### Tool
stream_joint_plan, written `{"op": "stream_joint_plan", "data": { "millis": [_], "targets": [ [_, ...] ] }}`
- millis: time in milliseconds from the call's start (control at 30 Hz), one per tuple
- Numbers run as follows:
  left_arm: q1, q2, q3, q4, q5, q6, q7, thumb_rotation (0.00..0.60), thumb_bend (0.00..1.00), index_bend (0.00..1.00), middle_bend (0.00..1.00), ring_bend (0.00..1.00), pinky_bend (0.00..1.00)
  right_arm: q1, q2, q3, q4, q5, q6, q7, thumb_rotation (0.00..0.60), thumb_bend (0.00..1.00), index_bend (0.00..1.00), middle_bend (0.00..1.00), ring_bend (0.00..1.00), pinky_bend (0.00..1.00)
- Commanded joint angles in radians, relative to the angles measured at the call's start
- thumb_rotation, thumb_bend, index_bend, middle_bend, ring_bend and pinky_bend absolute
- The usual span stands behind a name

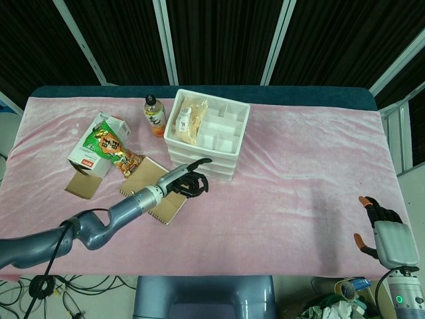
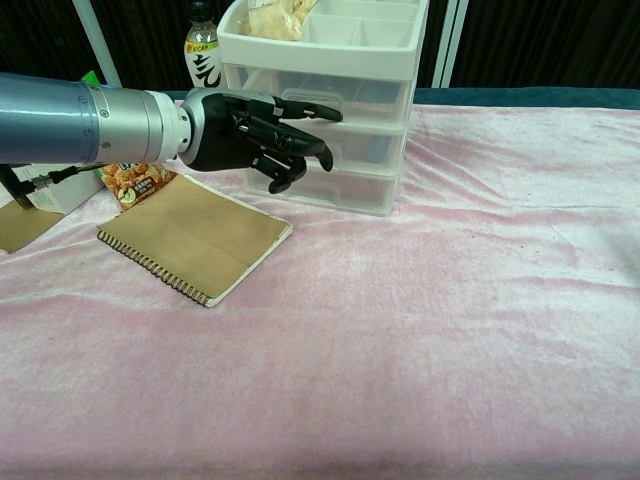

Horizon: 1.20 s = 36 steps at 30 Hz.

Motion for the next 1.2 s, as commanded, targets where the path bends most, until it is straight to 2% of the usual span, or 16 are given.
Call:
{"op": "stream_joint_plan", "data": {
  "millis": [33, 1200],
  "targets": [
    [-0.005, -0.002, 0.008, 0.003, 0.008, 0.006, -0.013, 0.6, 0.47, 0.03, 0.52, 0.63, 0.7, 0.0, 0.0, 0.0, 0.0, 0.0, 0.0, 0.0, 0.6, 0.26, 0.14, 0.11, 0.22, 0.21],
    [-0.052, 0.04, 0.158, -0.008, 0.135, 0.143, -0.139, 0.6, 0.47, 0.06, 0.55, 0.63, 0.7, 0.001, -0.003, -0.001, -0.002, 0.0, 0.0, -0.014, 0.6, 0.28, 0.14, 0.11, 0.22, 0.21]
  ]
}}
